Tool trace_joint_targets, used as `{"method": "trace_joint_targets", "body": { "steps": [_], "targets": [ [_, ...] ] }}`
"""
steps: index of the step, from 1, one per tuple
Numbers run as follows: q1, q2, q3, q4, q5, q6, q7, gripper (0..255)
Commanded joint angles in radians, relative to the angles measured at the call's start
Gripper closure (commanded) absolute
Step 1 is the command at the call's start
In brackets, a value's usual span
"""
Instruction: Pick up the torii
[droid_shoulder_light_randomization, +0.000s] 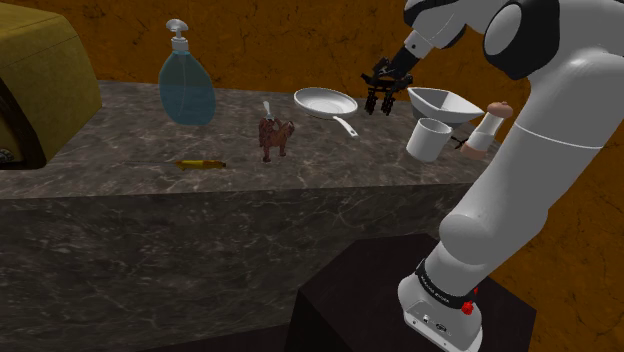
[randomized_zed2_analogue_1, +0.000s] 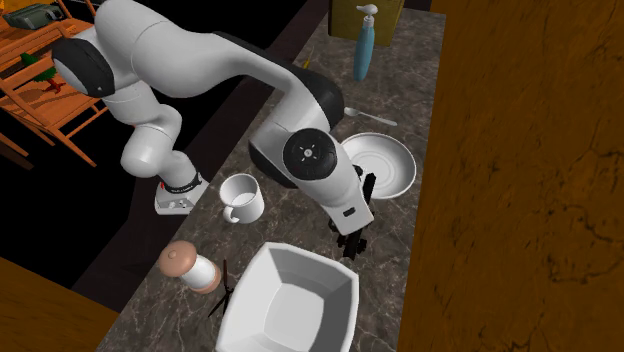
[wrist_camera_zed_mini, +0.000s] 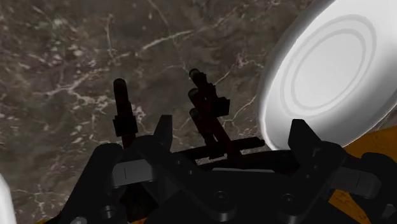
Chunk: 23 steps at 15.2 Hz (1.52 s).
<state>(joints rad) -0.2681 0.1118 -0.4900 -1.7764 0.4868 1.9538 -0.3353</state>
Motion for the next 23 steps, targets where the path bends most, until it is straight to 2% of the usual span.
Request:
{"method": "trace_joint_targets", "body": {
  "steps": [1,4,5,14,23],
  "targets": [
    [0.001,0.002,0.001,-0.022,0.006,0.022,-0.01,0],
    [0.001,0.006,0.002,-0.038,0.012,0.04,-0.019,0],
    [0.001,0.007,0.002,-0.038,0.012,0.04,-0.021,255],
    [0.001,0.006,0.002,-0.038,0.012,0.04,-0.019,255],
    [-0.002,-0.01,-0.003,0.061,-0.015,-0.063,0.03,255]
  ]
}}
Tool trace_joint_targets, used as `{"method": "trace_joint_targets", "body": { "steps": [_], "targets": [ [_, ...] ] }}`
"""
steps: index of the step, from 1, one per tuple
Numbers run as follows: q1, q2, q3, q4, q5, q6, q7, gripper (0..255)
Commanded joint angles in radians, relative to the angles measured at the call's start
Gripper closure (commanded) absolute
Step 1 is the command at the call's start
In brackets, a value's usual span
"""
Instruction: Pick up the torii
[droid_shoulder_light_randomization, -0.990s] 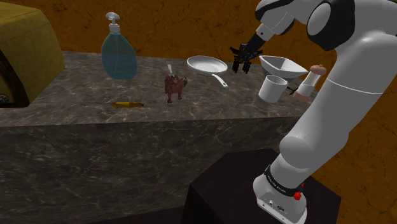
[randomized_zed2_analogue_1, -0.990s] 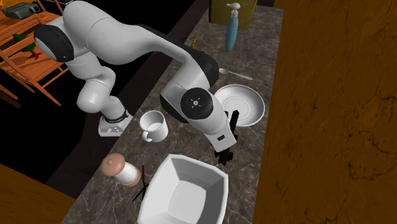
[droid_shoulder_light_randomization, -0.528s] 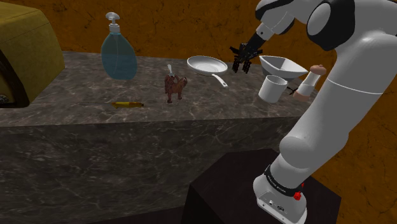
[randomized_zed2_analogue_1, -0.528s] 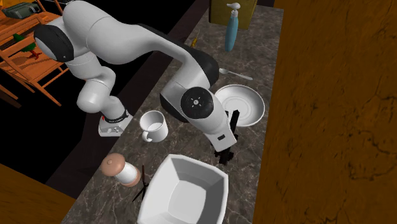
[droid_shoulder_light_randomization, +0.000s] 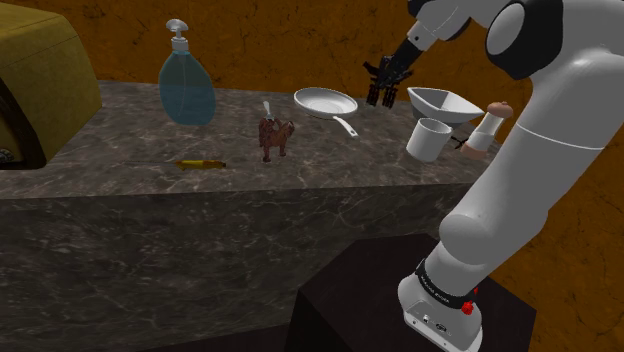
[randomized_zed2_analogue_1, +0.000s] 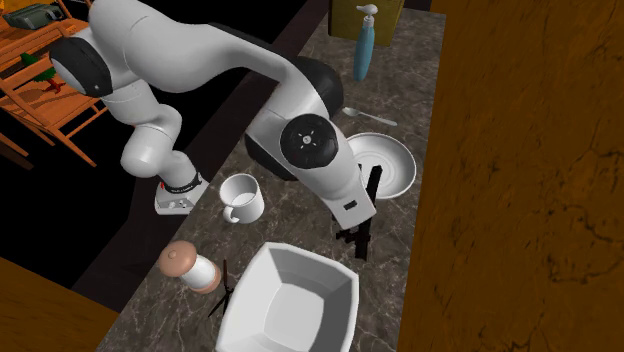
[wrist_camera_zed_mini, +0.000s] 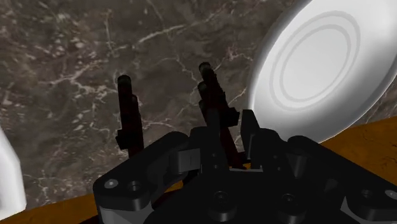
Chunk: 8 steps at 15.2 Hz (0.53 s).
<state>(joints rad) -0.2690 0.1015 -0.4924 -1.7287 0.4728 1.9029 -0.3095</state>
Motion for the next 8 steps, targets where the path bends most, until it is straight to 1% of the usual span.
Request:
{"method": "trace_joint_targets", "body": {
  "steps": [1,6,8],
  "targets": [
    [-0.002,0.0,-0.001,0.026,-0.004,-0.024,0.01,255],
    [-0.006,0.002,-0.004,0.092,-0.011,-0.085,0.034,255],
    [-0.006,0.002,-0.004,0.094,-0.011,-0.087,0.034,255]
  ]
}}
